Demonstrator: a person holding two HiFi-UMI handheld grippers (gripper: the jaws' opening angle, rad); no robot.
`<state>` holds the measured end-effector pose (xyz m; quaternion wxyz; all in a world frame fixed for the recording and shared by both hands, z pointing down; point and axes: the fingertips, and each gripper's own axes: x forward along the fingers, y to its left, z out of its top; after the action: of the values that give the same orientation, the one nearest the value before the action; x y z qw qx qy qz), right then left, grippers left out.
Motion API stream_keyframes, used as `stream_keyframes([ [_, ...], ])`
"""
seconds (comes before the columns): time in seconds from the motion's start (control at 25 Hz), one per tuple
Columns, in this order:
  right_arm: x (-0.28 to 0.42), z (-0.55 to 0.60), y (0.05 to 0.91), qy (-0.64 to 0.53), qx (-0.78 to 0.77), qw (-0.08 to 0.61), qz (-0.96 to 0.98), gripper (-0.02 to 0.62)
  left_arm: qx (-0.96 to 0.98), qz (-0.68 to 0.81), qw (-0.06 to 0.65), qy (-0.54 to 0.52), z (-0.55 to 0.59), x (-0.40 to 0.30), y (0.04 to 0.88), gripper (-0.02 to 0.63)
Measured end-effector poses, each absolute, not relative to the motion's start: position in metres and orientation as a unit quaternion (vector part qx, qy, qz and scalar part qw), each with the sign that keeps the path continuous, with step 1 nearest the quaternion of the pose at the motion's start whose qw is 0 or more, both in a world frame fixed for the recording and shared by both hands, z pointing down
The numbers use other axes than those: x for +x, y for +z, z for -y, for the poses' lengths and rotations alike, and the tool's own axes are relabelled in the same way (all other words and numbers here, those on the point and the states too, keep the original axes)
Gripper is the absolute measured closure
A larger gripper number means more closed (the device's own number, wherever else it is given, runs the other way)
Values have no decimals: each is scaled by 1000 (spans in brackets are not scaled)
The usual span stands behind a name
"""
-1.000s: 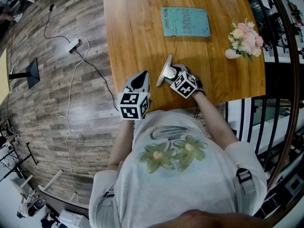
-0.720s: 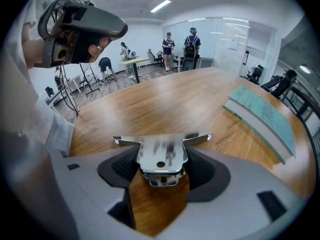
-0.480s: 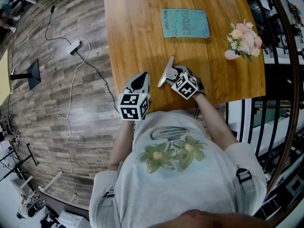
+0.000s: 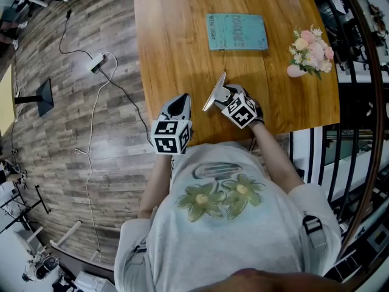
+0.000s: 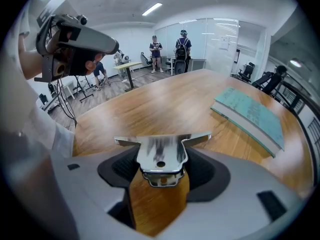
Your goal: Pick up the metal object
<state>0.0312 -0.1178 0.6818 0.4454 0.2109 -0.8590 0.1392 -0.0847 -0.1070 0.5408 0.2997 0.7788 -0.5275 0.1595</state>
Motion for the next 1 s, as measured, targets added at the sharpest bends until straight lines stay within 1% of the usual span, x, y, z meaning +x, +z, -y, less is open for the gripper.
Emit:
stream_keyframes([
  [1.0,27,129,602,124,245,361,891,307,778,539,282,156,111,-95,528,591],
])
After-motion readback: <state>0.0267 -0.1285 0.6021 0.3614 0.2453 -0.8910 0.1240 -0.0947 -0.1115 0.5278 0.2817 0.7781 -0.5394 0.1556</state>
